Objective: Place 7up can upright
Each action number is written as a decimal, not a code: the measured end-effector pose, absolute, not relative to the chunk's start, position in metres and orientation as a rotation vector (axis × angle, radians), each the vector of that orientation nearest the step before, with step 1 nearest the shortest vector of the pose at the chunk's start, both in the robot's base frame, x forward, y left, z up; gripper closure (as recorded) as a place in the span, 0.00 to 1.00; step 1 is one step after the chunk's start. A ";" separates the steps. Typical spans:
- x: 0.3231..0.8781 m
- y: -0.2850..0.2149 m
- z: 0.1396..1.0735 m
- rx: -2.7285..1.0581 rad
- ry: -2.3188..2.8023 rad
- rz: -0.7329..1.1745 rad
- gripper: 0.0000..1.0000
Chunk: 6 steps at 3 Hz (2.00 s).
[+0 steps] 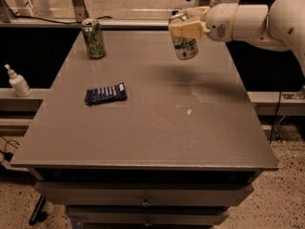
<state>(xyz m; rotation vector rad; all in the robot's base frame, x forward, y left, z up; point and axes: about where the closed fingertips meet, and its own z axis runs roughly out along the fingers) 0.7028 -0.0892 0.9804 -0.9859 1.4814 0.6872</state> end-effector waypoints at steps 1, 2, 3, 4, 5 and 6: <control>0.705 -0.082 0.980 -1.049 1.472 0.659 1.00; 0.699 -0.080 0.977 -1.166 1.433 0.660 1.00; 0.687 -0.089 0.977 -1.246 1.385 0.682 1.00; 0.676 -0.103 0.972 -1.261 1.346 0.721 1.00; 0.665 -0.124 0.958 -1.227 1.320 0.770 1.00; 0.659 -0.145 0.944 -1.150 1.263 0.840 1.00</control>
Offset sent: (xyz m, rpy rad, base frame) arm -0.0194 -0.0015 -0.0046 -0.1926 -0.1004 0.2431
